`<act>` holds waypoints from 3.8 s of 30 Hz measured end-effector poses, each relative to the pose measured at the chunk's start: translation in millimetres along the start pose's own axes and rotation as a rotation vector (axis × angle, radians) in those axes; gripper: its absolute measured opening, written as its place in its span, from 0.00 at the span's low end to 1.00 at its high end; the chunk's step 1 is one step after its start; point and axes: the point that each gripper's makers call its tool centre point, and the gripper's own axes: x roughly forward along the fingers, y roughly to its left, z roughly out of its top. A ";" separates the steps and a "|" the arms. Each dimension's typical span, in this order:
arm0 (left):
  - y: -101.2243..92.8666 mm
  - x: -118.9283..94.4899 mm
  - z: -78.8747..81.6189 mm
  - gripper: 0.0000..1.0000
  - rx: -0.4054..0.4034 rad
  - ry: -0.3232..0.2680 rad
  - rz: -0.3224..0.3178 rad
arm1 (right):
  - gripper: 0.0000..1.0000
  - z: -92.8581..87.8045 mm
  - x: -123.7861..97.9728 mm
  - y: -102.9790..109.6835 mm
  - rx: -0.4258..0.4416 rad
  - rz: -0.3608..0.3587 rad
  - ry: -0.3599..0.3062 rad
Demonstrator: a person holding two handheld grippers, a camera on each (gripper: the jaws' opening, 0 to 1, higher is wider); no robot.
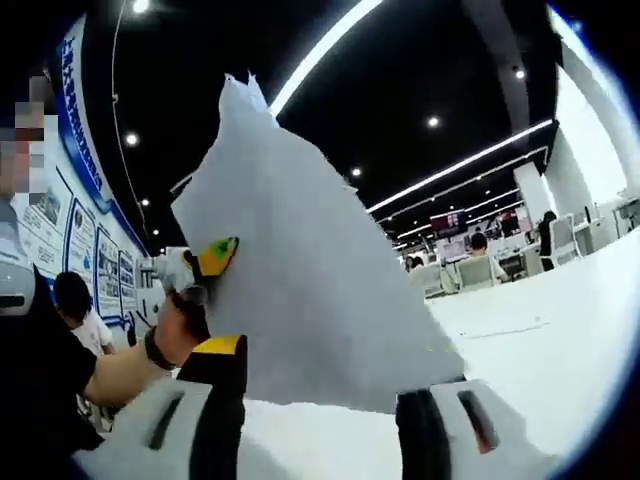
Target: Organize the stack of printing papers by aligning and flattening the scattered papers on the table
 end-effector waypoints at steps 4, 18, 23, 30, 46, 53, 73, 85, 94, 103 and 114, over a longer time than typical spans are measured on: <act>-10.3 -5.2 33.2 0.06 -0.137 -0.184 -0.069 | 0.62 4.6 2.1 10.1 0.068 0.045 -0.032; -14.6 -6.3 21.6 0.06 -0.234 -0.360 -0.005 | 0.01 44.2 -3.5 57.4 0.204 0.230 -0.179; -5.0 -8.3 3.3 0.07 -0.146 -0.244 0.079 | 0.00 33.7 -7.9 48.6 0.096 0.149 -0.073; 5.1 -56.3 11.5 0.20 -0.079 -0.128 0.044 | 0.00 41.6 -34.5 24.5 -0.111 0.103 0.052; 35.0 -98.0 -46.5 0.06 0.078 0.242 0.107 | 0.00 12.3 -28.6 -0.8 -0.278 -0.008 0.233; 45.7 -114.8 -88.9 0.13 0.122 0.368 0.221 | 0.00 -21.2 -23.8 -24.1 -0.273 -0.078 0.337; 51.2 -96.5 -62.8 0.25 0.130 0.366 0.235 | 0.22 4.0 -56.1 -37.9 -0.136 -0.063 0.238; 57.9 -94.1 -92.0 0.30 0.072 0.420 0.260 | 0.24 -5.1 -40.0 -24.9 -0.059 -0.067 0.188; 63.5 -96.3 -79.1 0.29 0.058 0.396 0.270 | 0.25 2.6 -43.7 -34.6 -0.065 -0.089 0.182; 61.1 -95.7 -105.6 0.28 -0.039 0.434 0.250 | 0.06 -13.9 -40.3 -26.7 -0.066 -0.049 0.220; 66.8 -98.9 -72.4 0.33 0.202 0.445 0.325 | 0.00 16.0 -41.9 -17.4 -0.247 -0.081 0.203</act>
